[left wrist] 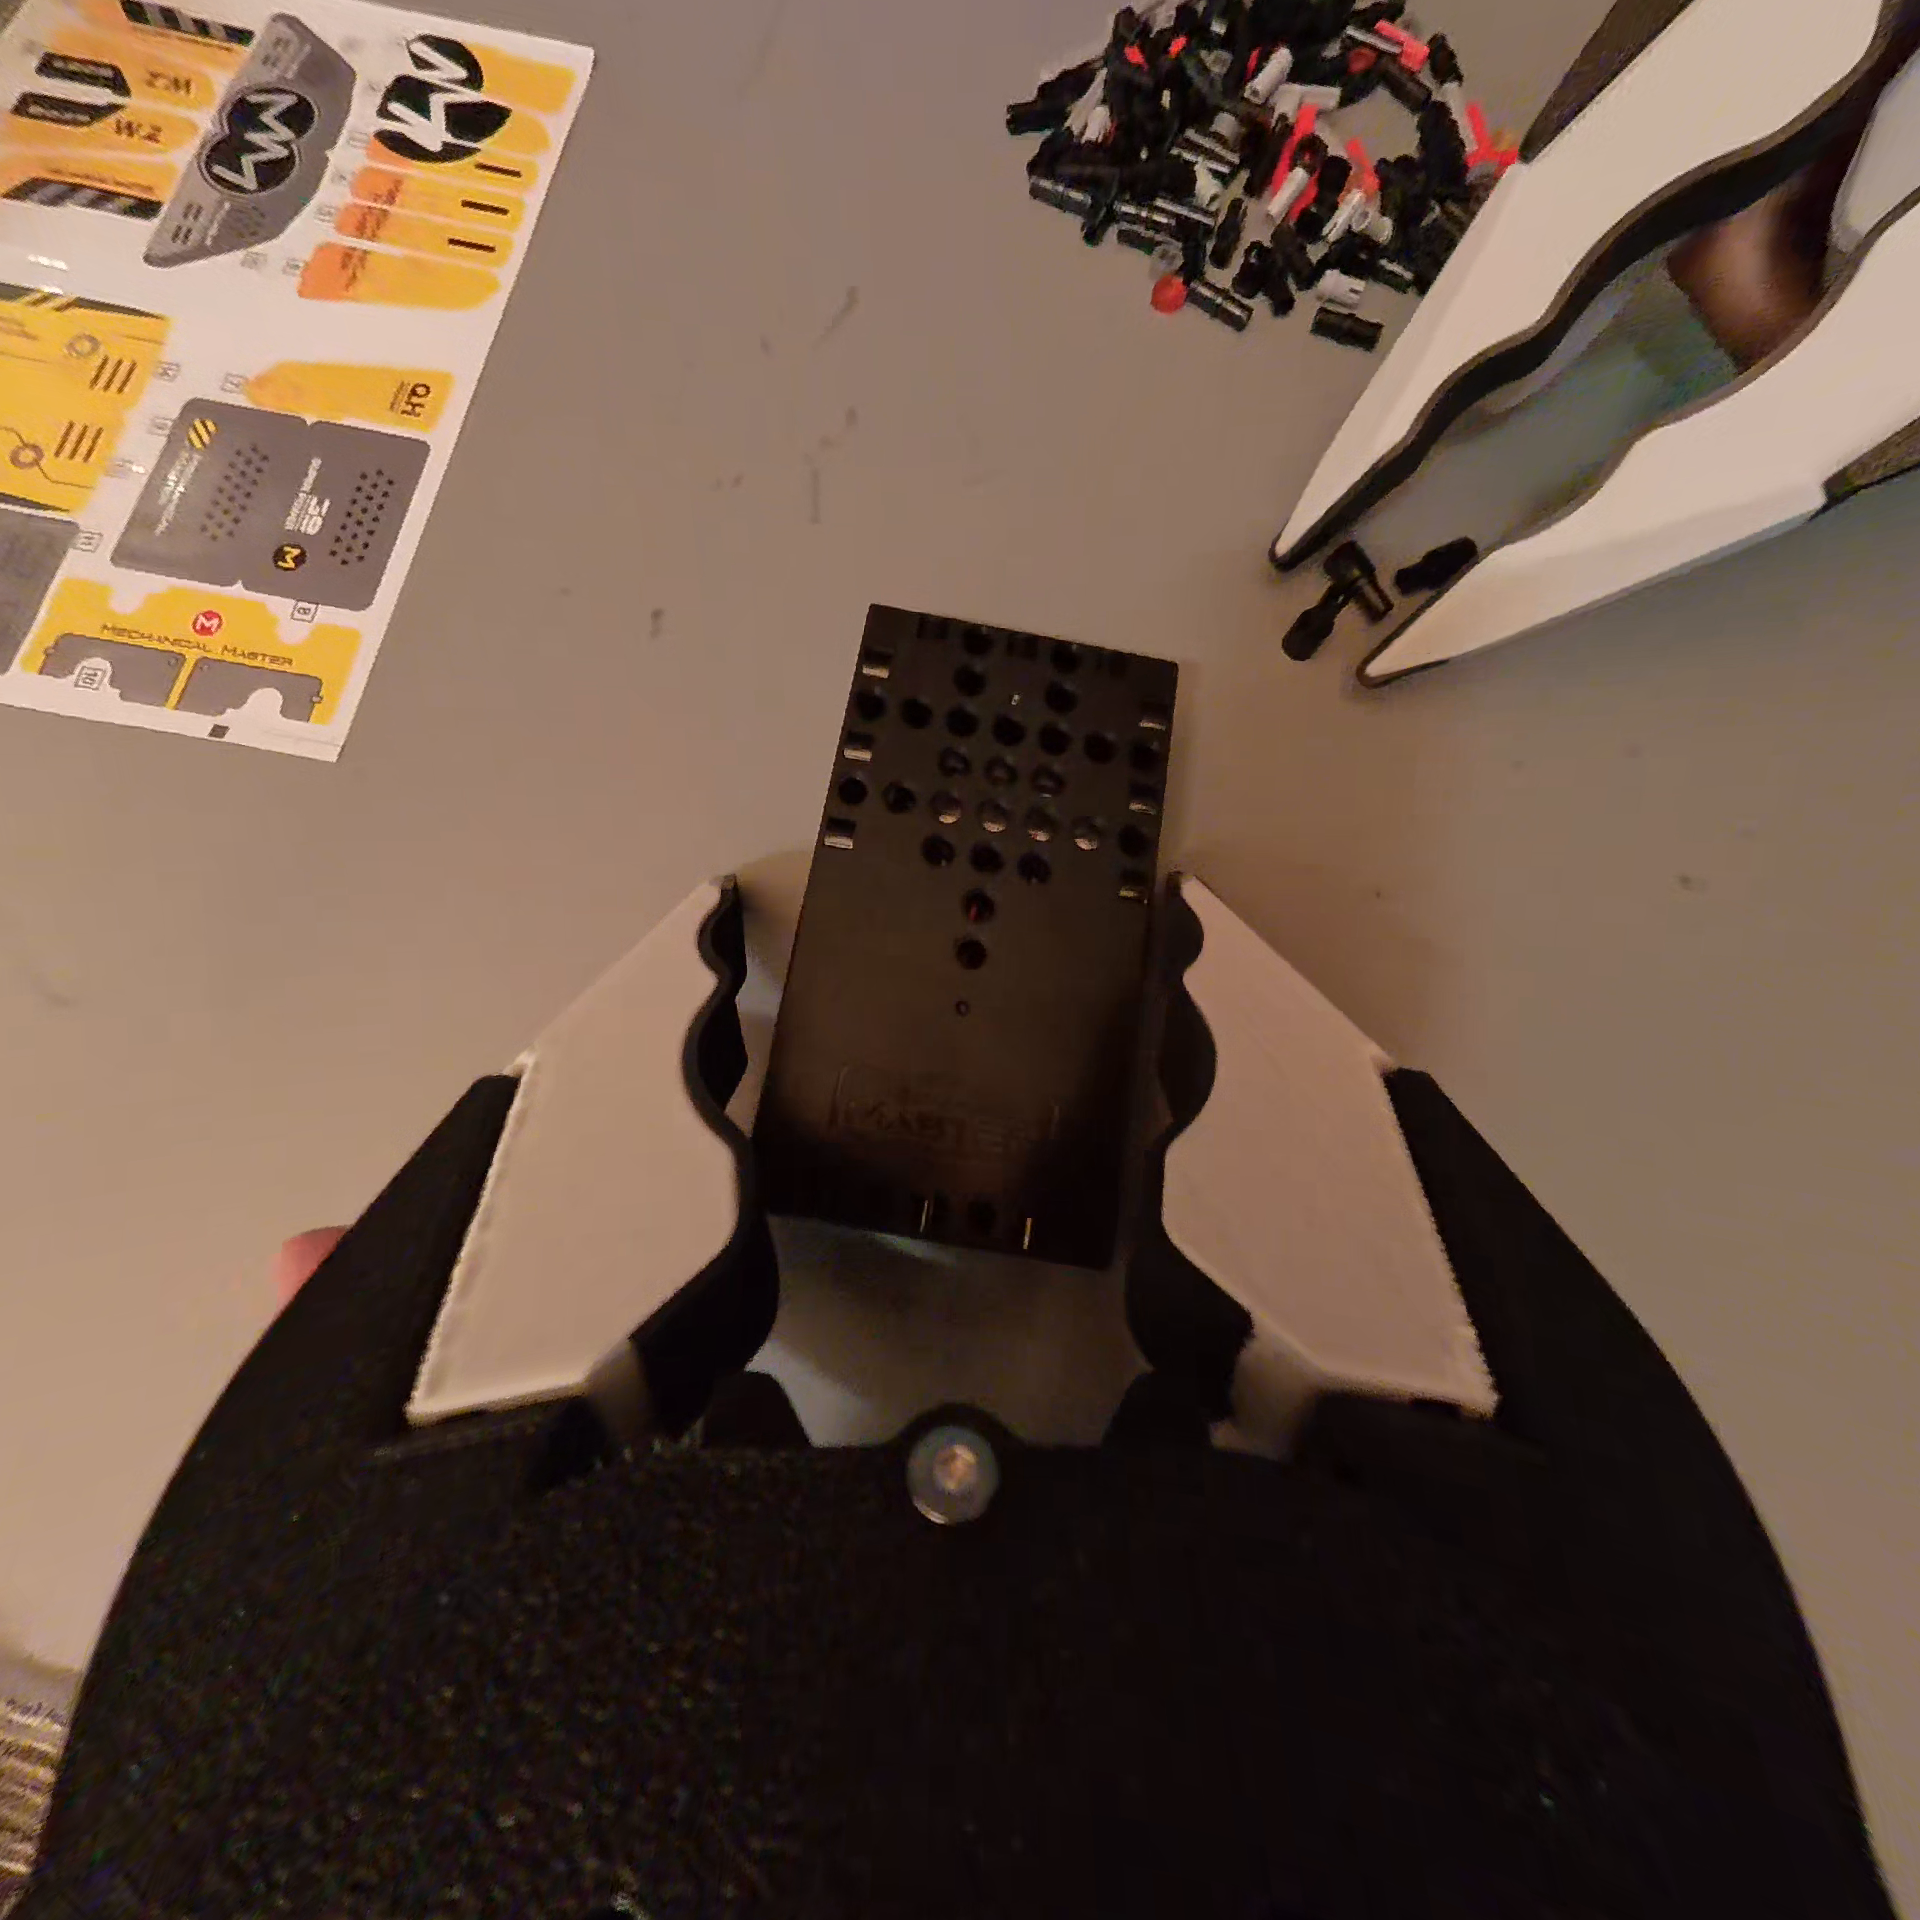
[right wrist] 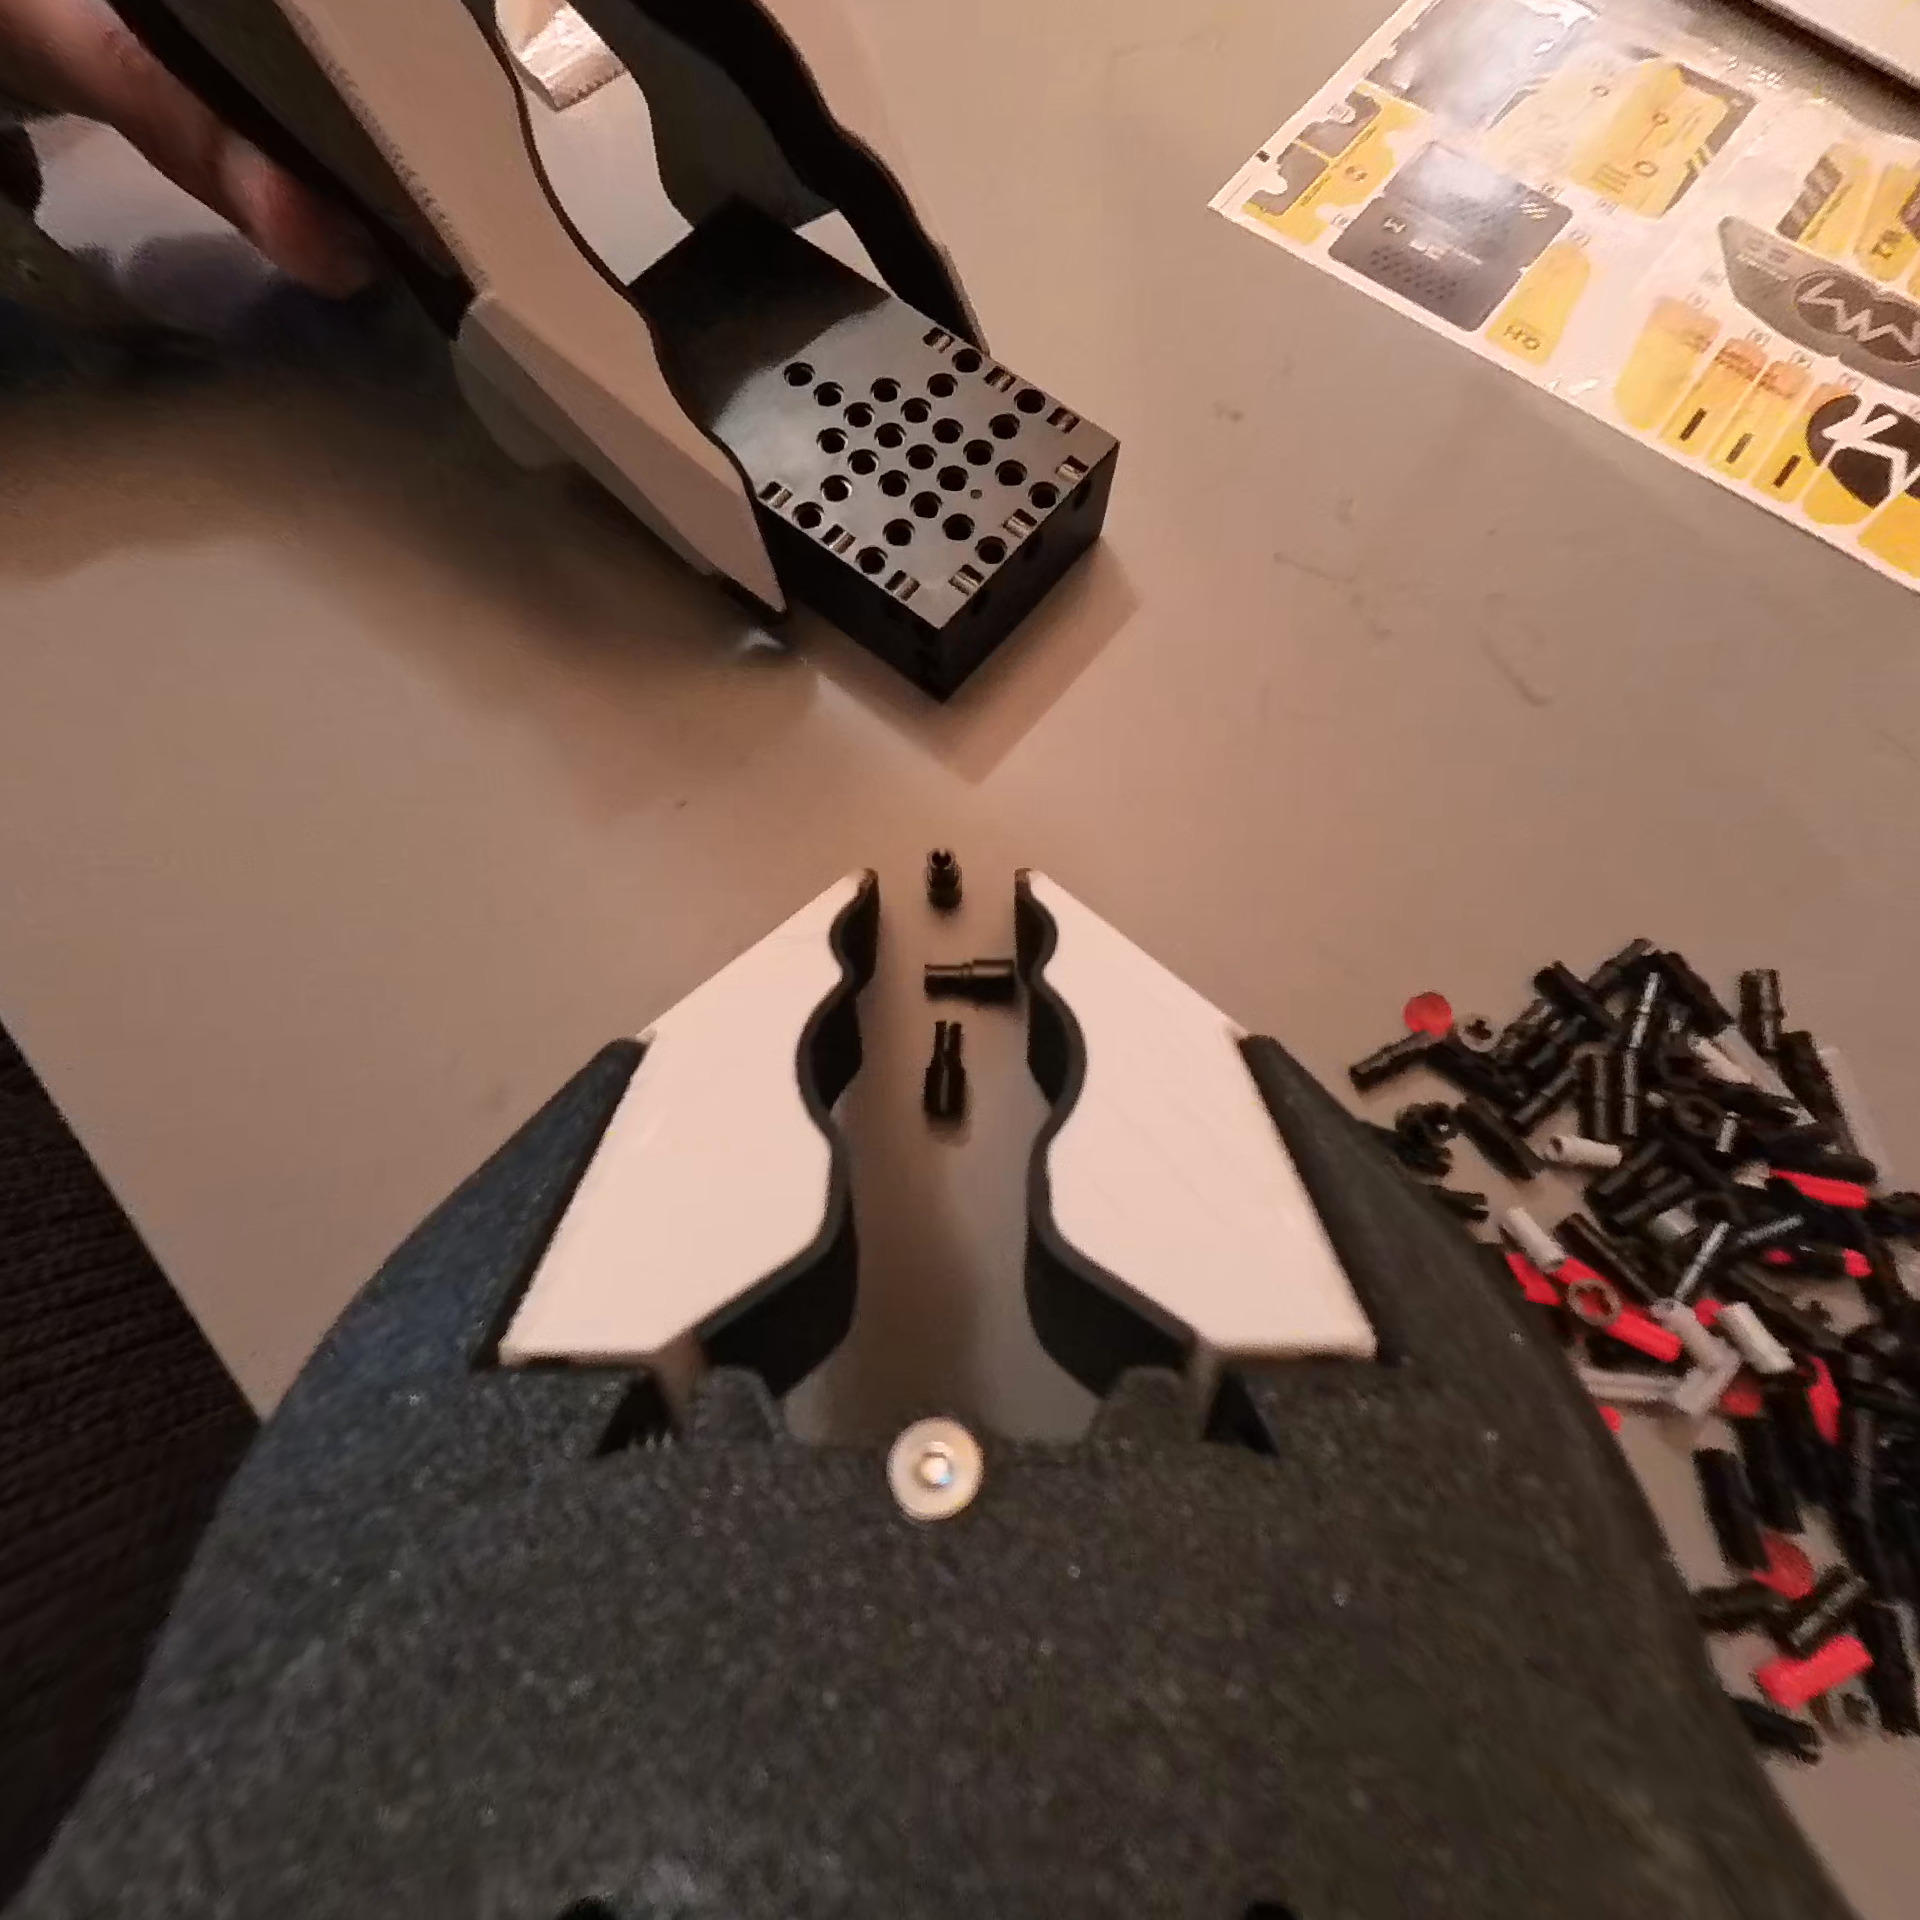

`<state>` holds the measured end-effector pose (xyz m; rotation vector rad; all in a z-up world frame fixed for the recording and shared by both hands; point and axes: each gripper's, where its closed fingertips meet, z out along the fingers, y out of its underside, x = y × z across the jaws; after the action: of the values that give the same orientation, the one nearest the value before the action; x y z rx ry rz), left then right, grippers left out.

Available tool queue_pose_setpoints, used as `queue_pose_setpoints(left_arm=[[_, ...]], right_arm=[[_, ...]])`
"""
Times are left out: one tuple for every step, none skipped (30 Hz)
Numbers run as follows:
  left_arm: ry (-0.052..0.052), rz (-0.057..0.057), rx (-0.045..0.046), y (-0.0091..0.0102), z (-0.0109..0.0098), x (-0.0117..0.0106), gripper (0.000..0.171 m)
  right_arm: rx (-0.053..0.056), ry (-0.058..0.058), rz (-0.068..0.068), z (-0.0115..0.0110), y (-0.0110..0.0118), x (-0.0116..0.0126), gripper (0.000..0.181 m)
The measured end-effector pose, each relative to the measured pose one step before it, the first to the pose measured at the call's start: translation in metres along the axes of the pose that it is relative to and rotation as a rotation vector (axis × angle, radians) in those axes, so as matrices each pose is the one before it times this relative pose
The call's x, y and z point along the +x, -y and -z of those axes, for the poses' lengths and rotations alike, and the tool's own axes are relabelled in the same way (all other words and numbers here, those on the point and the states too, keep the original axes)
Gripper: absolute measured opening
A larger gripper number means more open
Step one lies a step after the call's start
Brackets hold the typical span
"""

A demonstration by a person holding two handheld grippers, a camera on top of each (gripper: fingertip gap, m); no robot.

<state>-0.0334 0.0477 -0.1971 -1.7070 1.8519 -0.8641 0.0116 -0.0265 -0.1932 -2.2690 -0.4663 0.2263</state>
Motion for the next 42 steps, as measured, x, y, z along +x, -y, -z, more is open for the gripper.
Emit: queue_pose_setpoints(left_arm=[[-0.0019, 0.0016, 0.00069, -0.00019, 0.00014, 0.00011, 0.080], [-0.0014, 0.0023, 0.00112, 0.00008, 0.00020, -0.00011, 0.079], [-0.0009, 0.0029, 0.00060, 0.00001, 0.00008, -0.00005, 0.079], [-0.0005, 0.0020, 0.00040, 0.00005, 0.00015, -0.00007, 0.079], [0.0003, 0.0026, 0.00064, -0.00005, 0.00014, -0.00014, 0.079], [0.0017, 0.0019, 0.00082, 0.00005, 0.00017, -0.00017, 0.079], [0.0127, 0.0013, 0.00365, 0.00032, 0.00067, -0.00156, 0.079], [0.0164, -0.0006, 0.01327, 0.00186, 0.00184, -0.00200, 0.080], [0.0161, 0.0038, 0.02719, 0.00446, 0.00354, -0.00195, 0.080], [0.0157, 0.0152, 0.04509, 0.00811, 0.00527, -0.00207, 0.080], [0.0060, 0.0258, 0.06079, 0.01164, 0.00684, -0.00081, 0.080], [-0.0129, 0.0308, 0.07392, 0.01437, 0.00763, 0.00232, 0.080], [-0.0218, 0.0369, 0.08586, 0.01629, 0.00759, 0.00434, 0.080], [-0.0354, 0.0447, 0.08949, 0.01644, 0.00620, 0.00725, 0.079], [-0.0638, 0.0496, 0.07522, 0.01357, 0.00403, 0.01225, 0.079], [-0.0713, 0.0521, 0.04751, 0.00786, 0.00060, 0.01354, 0.078], [-0.0651, 0.0514, 0.01583, 0.00131, -0.00285, 0.01170, 0.077], [-0.0454, 0.0496, -0.00850, -0.00443, -0.00562, 0.00751, 0.076], [-0.0198, 0.0494, -0.02121, -0.00791, -0.00758, 0.00240, 0.074], [-0.0250, 0.0414, -0.03228, -0.00973, -0.00798, 0.00228, 0.073], [-0.0418, 0.0310, -0.02663, -0.00798, -0.00661, 0.00492, 0.073], [-0.0224, 0.0266, -0.00839, -0.00329, -0.00420, 0.00322, 0.073], [-0.0157, 0.0068, 0.01299, 0.00096, -0.00162, 0.00354, 0.073], [-0.0042, -0.0025, 0.02268, 0.00280, 0.00045, 0.00213, 0.072], [0.0130, -0.0024, 0.01848, 0.00237, 0.00131, -0.00121, 0.070], [0.0123, -0.0042, 0.00564, 0.00056, 0.00173, -0.00195, 0.066], [0.0067, -0.0038, -0.00303, -0.00054, 0.00193, -0.00156, 0.060], [0.0139, -0.0009, 0.00218, 0.00038, 0.00208, -0.00276, 0.053], [0.0048, -0.0013, 0.00677, 0.00077, 0.00205, -0.00143, 0.049], [-0.0038, 0.0020, 0.00150, 0.00015, 0.00157, 0.00004, 0.045], [0.0013, -0.0023, -0.00239, -0.00047, 0.00104, -0.00053, 0.042], [0.0032, -0.0077, -0.00142, -0.00028, 0.00071, -0.00049, 0.040], [-0.0028, -0.0037, 0.00258, 0.00053, 0.00053, 0.00096, 0.039], [0.0022, -0.0051, 0.00434, 0.00078, 0.00041, 0.00016, 0.038], [0.0067, -0.0035, 0.00802, 0.00134, 0.00070, -0.00071, 0.037], [0.0047, -0.0031, 0.00756, 0.00126, 0.00110, -0.00063, 0.033], [0.0024, -0.0035, 0.00648, 0.00105, 0.00122, -0.00062, 0.028], [0.0036, -0.0027, 0.00476, 0.00083, 0.00105, -0.00086, 0.023], [0.0013, -0.0003, 0.00500, 0.00061, 0.00065, -0.00045, 0.021], [-0.0135, 0.0024, 0.00270, 0.00017, 0.00005, 0.00178, 0.021], [-0.0187, 0.0063, 0.00041, -0.00026, -0.00062, 0.00258, 0.021], [-0.0225, 0.0085, -0.00345, -0.00121, -0.00123, 0.00294, 0.021]], right_arm=[[-0.0052, -0.0065, 0.0056, -0.00184, -0.00008, 0.00059, 0.026], [-0.0056, -0.0082, 0.0077, -0.00152, -0.00025, 0.00061, 0.026], [-0.0074, -0.0103, 0.0098, -0.00143, -0.00042, 0.00086, 0.022], [-0.0082, -0.0106, 0.0129, -0.00109, -0.00045, 0.00050, 0.014], [0.0015, -0.0100, 0.0108, -0.00024, 0.00115, 0.00021, 0.008], [0.0083, -0.0135, 0.0091, 0.00047, 0.00224, 0.00086, 0.008], [0.0093, -0.0128, 0.0088, 0.00081, 0.00241, 0.00120, 0.008], [0.0130, -0.0092, 0.0068, 0.00143, 0.00289, 0.00121, 0.008], [0.0221, -0.0077, 0.0047, 0.00208, 0.00421, 0.00142, 0.008], [0.0331, -0.0048, 0.0067, 0.00292, 0.00570, 0.00105, 0.008], [0.0404, -0.0055, 0.0114, 0.00348, 0.00666, 0.00080, 0.008], [0.0415, -0.0152, 0.0161, 0.00354, 0.00694, 0.00199, 0.008], [0.0386, -0.0272, 0.0234, 0.00341, 0.00664, 0.00333, 0.008], [0.0329, -0.0382, 0.0322, 0.00314, 0.00609, 0.00473, 0.008], [0.0268, -0.0476, 0.0392, 0.00274, 0.00538, 0.00583, 0.008], [0.0240, -0.0462, 0.0462, 0.00218, 0.00525, 0.00501, 0.008], [0.0240, -0.0347, 0.0510, 0.00170, 0.00553, 0.00260, 0.008], [0.0227, -0.0253, 0.0510, 0.00139, 0.00574, 0.00059, 0.008], [0.0235, -0.0168, 0.0504, 0.00124, 0.00613, -0.00130, 0.008], [0.0246, -0.0149, 0.0488, 0.00106, 0.00668, -0.00197, 0.008], [0.0219, -0.0171, 0.0462, 0.00077, 0.00627, -0.00163, 0.008], [0.0175, -0.0137, 0.0432, 0.00048, 0.00572, -0.00197, 0.008], [0.0131, -0.0076, 0.0383, 0.00020, 0.00470, -0.00257, 0.008], [0.0077, -0.0045, 0.0315, -0.00013, 0.00363, -0.00264, 0.008], [0.0037, -0.0024, 0.0250, -0.00031, 0.00257, -0.00244, 0.008], [0.0040, -0.0014, 0.0194, 0.00002, 0.00219, -0.00222, 0.008], [0.0061, -0.0033, 0.0136, 0.00024, 0.00215, -0.00118, 0.008], [0.0068, -0.0025, 0.0076, 0.00066, 0.00200, -0.00059, 0.008], [0.0038, -0.0004, 0.0013, 0.00075, 0.00148, -0.00005, 0.008], [0.0021, 0.0003, -0.0037, 0.00078, 0.00100, 0.00045, 0.008], [0.0038, -0.0004, -0.0059, 0.00107, 0.00114, 0.00081, 0.008], [0.0025, 0.0012, -0.0057, 0.00113, 0.00076, 0.00052, 0.008], [-0.0003, 0.0013, -0.0049, 0.00083, 0.00012, 0.00022, 0.008], [-0.0010, -0.0016, -0.0026, 0.00070, -0.00038, 0.00054, 0.008], [-0.0017, -0.0039, 0.0003, 0.00044, -0.00089, 0.00069, 0.008], [-0.0030, -0.0021, -0.0002, 0.00034, -0.00128, 0.00051, 0.008], [-0.0007, 0.0010, -0.0040, 0.00043, -0.00097, 0.00004, 0.008], [0.0051, 0.0029, -0.0084, 0.00067, 0.00023, -0.00009, 0.008], [0.0081, 0.0034, -0.0118, 0.00079, 0.00101, 0.00005, 0.008], [0.0058, 0.0039, -0.0119, 0.00057, 0.00072, 0.00006, 0.008], [0.0034, 0.0027, -0.0082, 0.00026, 0.00034, 0.00024, 0.008], [0.0027, 0.0003, -0.0034, 0.00019, 0.00004, 0.00043, 0.008]])
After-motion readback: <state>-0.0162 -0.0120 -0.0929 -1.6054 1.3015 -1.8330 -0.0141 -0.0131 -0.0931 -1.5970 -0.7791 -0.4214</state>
